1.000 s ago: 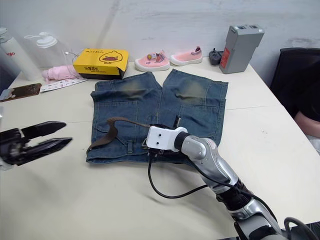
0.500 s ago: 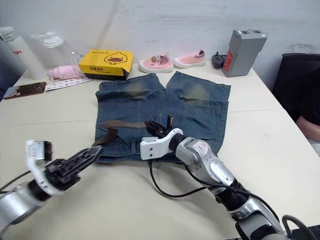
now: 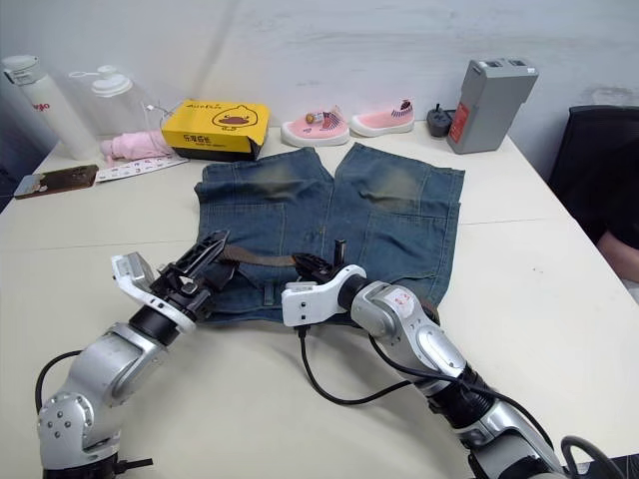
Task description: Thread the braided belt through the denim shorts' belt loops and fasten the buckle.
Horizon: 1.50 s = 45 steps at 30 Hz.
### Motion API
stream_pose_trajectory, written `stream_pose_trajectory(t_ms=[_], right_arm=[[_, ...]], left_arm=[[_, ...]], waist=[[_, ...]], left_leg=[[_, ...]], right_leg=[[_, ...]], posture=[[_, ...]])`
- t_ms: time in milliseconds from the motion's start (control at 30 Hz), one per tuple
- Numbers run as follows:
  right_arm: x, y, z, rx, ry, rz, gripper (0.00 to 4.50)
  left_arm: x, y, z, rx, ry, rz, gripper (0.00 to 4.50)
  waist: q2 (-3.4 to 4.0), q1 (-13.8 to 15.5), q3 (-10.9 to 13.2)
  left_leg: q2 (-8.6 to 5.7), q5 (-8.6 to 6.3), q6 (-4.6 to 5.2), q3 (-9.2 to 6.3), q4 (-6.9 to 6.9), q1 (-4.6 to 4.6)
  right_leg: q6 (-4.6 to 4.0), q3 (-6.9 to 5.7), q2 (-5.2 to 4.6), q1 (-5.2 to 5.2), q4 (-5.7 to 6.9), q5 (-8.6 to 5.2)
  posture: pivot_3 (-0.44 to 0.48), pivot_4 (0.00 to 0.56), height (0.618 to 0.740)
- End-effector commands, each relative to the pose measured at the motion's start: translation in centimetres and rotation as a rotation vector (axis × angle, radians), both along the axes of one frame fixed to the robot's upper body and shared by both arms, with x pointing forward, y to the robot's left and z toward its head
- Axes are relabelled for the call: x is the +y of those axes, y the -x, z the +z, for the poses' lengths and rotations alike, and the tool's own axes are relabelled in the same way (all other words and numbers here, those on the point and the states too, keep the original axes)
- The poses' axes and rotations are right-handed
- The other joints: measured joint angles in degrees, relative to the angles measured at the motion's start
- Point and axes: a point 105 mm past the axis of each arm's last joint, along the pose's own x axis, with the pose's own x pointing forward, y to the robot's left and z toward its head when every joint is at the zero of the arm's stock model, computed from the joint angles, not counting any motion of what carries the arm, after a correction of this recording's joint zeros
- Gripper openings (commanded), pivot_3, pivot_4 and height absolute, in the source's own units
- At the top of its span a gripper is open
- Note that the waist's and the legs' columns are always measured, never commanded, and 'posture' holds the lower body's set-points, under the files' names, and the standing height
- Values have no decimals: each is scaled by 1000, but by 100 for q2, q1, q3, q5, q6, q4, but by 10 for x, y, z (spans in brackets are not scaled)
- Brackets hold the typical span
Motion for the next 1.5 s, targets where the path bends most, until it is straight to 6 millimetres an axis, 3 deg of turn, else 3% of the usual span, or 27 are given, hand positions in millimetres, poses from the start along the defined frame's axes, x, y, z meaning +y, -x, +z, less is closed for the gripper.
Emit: stream_pose_trajectory(t_ms=[33, 67, 167, 233, 400, 467, 533, 567, 700, 733, 833, 933, 1067, 1300, 1500], right_arm=[[0, 4, 18, -50, -45, 10, 0], [0, 4, 18, -51, -46, 11, 0], [1, 5, 19, -52, -51, 16, 0], [2, 6, 19, -49, -54, 24, 0], [2, 7, 19, -42, -58, 25, 0], [1, 7, 19, -42, -59, 26, 0], [1, 7, 19, -38, -61, 28, 900], [1, 7, 19, -31, -65, 31, 1015], [-5, 5, 18, 63, -151, -12, 3199], [-8, 4, 18, 108, -187, -27, 3281], [-13, 12, 13, 262, -249, -4, 4465], [-16, 21, 11, 359, -278, 33, 4465], [-17, 27, 11, 442, -308, 63, 4465], [-20, 32, 13, 565, -362, 70, 4465], [-38, 29, 11, 628, -372, 17, 4465]], left_arm=[[-6, -5, -2, 50, 11, 2, 3959], [-5, -6, -3, 61, 7, 9, 3959], [-2, -8, -3, 67, 19, 26, 2652], [-1, -9, -1, 68, 41, 41, 2171], [-1, -11, -2, 74, 50, 49, 154], [2, -13, -1, 81, 80, 73, 67], [4, -15, 0, 79, 90, 82, 0], [5, -16, 2, 72, 94, 83, 0], [16, -16, 15, -4, 85, 107, 0], [25, -14, 19, -23, 79, 138, 0], [60, -7, 18, -33, 4, 231, 0], [77, 2, 9, -13, -73, 252, 0], [83, 10, -2, 18, -110, 244, 0], [68, 11, -12, 34, -79, 190, 0], [57, 12, -16, 40, -58, 152, 0]], waist=[[-1, 6, -1], [-2, 12, -1], [-3, 11, -2], [-2, 11, -2], [-4, 11, -3], [-3, 12, -2], [-6, 16, -4], [-6, 14, -4], [-6, 22, -4], [-5, 17, -3], [-1, 5, -3], [11, -3, -8], [23, 31, 0], [28, 157, 3], [29, 165, 4]], left_leg=[[0, 0, 0, 0, 0, 0], [0, 0, 0, -1, 0, -1], [-2, 0, 0, -2, 0, -1], [-2, 0, -1, -1, 0, -1], [-1, 0, -1, 0, 0, -2], [-2, 0, 0, 0, 0, -2], [-2, 0, 0, -1, 0, -2], [-2, 0, 0, -1, 0, -3], [-2, 0, 0, -1, 0, -3], [-2, 0, 0, -2, 0, -4], [2, -1, -2, -8, -4, -5], [11, -12, -4, -3, -10, 1], [10, -19, 6, -5, -8, -2], [10, -24, 13, -7, -8, -8], [16, -25, 11, -3, -8, -9]], right_leg=[[0, 0, 1, 0, 0, 0], [0, 0, 1, 0, 0, 0], [0, 0, 4, 0, 1, 0], [0, 0, 4, -1, 1, 0], [0, 1, 4, -1, 0, 0], [0, 1, 4, -1, 0, 0], [0, 0, 4, -1, 0, 0], [0, 0, 4, 0, -1, 0], [-1, 0, 4, -1, -1, 0], [-1, 0, 4, -1, -2, 0], [-2, 0, 11, -8, 2, -1], [-7, -1, 11, -12, 0, -4], [-9, -1, 9, -12, -15, -6], [-9, -2, 8, -8, -48, -6], [-8, -1, 2, -2, -62, -5]], posture=[[0, 150, 624], [0, 150, 624], [0, 150, 624], [0, 150, 624], [0, 150, 624], [0, 150, 624], [0, 150, 624], [0, 150, 624], [0, 150, 624], [0, 150, 624], [0, 150, 624], [0, 150, 624], [0, 150, 624], [0, 150, 624], [0, 150, 624]])
